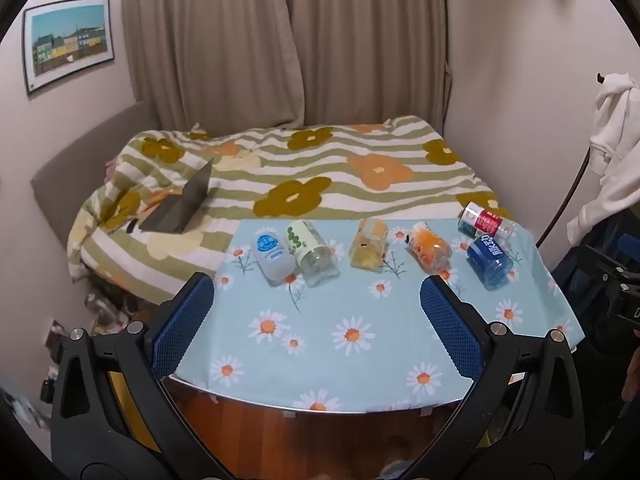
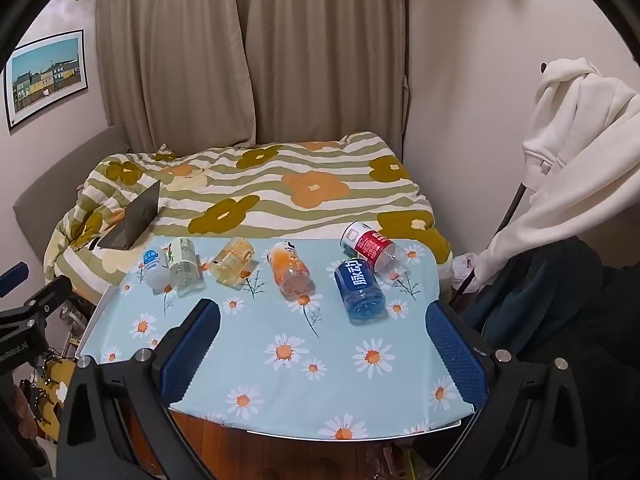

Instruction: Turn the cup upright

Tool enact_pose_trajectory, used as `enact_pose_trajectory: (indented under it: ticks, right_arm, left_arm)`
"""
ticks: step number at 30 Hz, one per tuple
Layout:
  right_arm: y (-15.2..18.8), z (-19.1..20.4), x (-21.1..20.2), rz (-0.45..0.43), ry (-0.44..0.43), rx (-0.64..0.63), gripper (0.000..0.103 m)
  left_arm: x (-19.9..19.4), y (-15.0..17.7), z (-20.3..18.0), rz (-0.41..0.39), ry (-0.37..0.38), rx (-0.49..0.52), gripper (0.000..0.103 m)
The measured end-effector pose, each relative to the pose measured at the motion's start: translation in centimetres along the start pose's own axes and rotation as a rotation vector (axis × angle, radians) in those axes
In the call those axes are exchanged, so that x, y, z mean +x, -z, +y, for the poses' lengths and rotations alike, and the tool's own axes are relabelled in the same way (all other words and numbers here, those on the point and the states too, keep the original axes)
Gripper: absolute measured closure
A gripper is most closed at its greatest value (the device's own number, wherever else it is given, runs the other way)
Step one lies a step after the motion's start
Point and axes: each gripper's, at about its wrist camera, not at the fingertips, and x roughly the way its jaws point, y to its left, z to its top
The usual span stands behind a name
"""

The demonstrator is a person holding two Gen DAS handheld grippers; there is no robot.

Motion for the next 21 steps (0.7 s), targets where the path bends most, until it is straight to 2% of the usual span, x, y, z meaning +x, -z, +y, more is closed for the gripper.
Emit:
enact_pose_trajectory:
  ticks: [21]
  right_arm:
    - [0.12,-0.20,0.11,0.005,-0.005,0.008,0.000]
  left_arm:
    - [0.13,-0.46,-0.05,0.015,0.007,-0.027,0.000]
